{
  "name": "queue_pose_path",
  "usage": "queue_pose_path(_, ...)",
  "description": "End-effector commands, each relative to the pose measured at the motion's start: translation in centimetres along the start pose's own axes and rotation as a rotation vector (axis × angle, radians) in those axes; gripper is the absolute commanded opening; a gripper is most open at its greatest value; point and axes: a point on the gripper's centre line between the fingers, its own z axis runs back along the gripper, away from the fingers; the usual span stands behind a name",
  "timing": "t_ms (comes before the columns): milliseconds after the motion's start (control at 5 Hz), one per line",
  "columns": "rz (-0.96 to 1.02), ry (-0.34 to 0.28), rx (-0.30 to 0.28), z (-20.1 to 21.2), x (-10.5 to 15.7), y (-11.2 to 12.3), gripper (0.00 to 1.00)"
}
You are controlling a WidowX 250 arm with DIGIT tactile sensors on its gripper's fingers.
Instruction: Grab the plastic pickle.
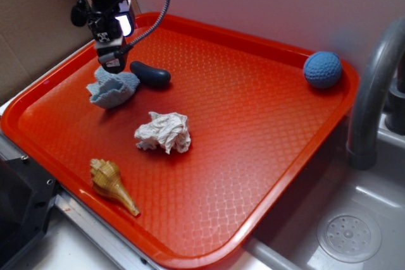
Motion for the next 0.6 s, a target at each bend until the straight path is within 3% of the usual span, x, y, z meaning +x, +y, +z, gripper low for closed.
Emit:
queue_pose_path(0, -0.01, -0.022, 0.024, 0.7, 0.4, -0.1, 1.0)
queue_pose_path(200, -0.155, 0.032, 0.031, -3.0, 2.2, -1.2, 1.0)
queue_pose_path(400, -0.187, 0.13, 0.078, -6.9, 3.0, -1.8, 1.0)
